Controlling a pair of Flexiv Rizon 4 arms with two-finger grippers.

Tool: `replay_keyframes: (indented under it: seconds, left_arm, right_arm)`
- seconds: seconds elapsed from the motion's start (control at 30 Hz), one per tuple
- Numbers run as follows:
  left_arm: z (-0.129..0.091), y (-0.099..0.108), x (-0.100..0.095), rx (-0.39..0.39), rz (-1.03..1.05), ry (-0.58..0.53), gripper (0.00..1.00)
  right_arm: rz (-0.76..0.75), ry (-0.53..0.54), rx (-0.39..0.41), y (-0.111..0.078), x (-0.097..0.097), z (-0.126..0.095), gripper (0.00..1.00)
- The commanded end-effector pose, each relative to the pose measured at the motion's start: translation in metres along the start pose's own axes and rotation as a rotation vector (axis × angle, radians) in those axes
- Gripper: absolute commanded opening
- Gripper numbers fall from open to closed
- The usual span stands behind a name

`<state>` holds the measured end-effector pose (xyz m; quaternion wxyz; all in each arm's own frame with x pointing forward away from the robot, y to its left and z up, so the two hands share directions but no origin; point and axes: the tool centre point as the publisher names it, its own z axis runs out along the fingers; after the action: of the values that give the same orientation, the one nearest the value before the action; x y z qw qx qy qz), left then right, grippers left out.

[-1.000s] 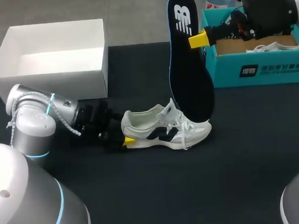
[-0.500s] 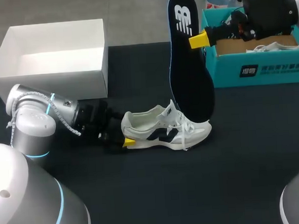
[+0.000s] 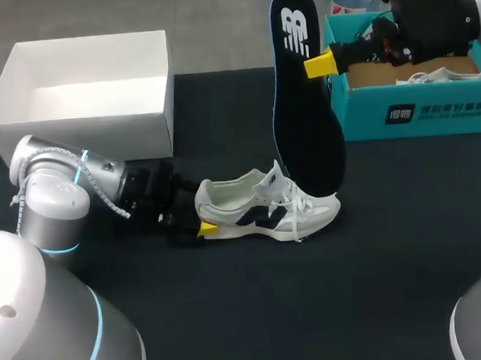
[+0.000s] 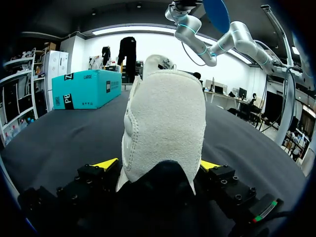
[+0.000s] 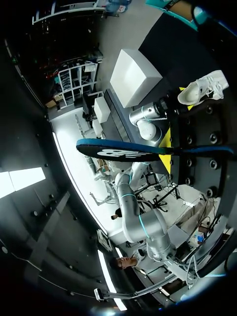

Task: Take the shoe out of the shoebox, open the shoe tongue, remove and reinsert the insole, then place the shoe into the shoebox

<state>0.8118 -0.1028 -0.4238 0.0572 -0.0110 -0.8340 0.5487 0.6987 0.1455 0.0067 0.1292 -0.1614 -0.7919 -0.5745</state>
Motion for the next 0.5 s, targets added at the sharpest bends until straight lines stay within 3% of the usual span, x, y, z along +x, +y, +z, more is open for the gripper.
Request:
replay_keyframes:
  seconds: [0.03,0.5]
  left_arm:
    - [-0.006,0.001,-0.003,-0.007,0.004,0.006,1.0]
    - [-0.017,-0.001,-0.007,-0.025,0.027,0.003,1.0]
  right_arm:
    - [0.001,-0.001,0.003,0.0,-0.001,0.002,0.0]
    - [0.001,-0.001,0.003,0.0,-0.001,0.002,0.0]
